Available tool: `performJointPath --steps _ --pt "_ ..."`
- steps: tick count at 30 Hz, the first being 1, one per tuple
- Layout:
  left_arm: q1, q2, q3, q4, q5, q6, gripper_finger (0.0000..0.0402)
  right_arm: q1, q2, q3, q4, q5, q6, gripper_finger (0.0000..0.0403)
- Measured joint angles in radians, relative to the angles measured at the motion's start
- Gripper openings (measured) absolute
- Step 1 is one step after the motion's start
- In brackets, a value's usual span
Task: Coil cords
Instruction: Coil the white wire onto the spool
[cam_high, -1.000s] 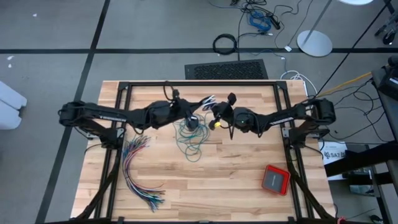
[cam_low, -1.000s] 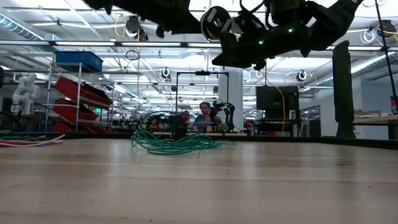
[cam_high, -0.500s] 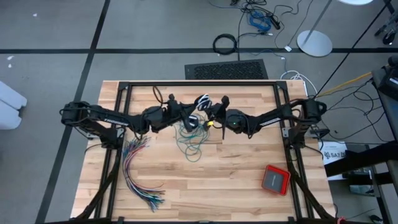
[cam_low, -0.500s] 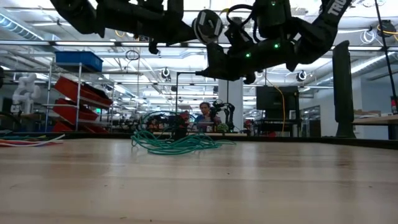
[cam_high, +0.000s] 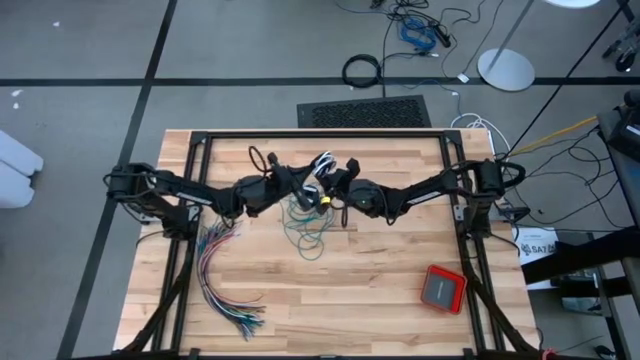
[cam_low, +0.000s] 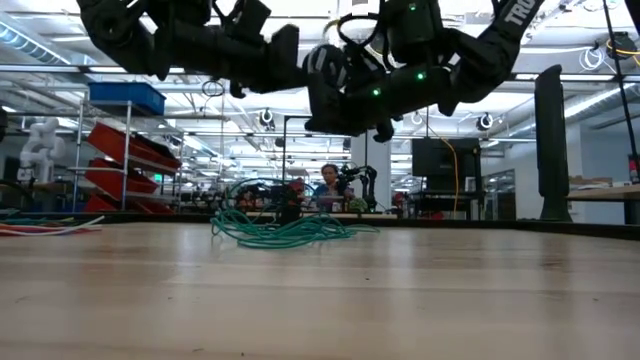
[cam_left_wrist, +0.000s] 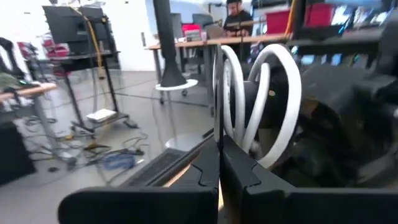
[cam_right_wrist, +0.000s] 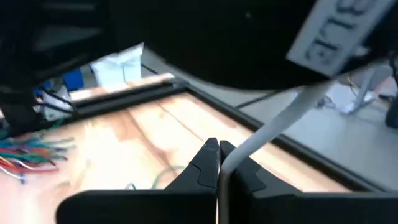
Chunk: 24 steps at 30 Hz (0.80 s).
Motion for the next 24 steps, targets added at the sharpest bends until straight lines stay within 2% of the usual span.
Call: performJointPath --steps 6,13,18,24 --pt "0.0 0.0 0.0 -0.069 -0.008 0.094 0.0 0.009 0.0 0.0 -0.045 -0.014 0.064 0.0" --pt "-0.001 0.0 0.0 -0.191 0.024 0.192 0.0 0.013 0.0 -0.001 -0.131 -0.125 0.185 0.0" --pt "0.0 0.013 0.0 -0.185 0.047 0.202 0.0 0.013 -0.001 -0.001 -0.146 -0.159 0.208 0.0002" --pt "-0.001 0.019 0.0 -0.179 0.053 0.223 0.0 0.034 -0.002 -0.001 -0.149 -0.165 0.209 0.0044"
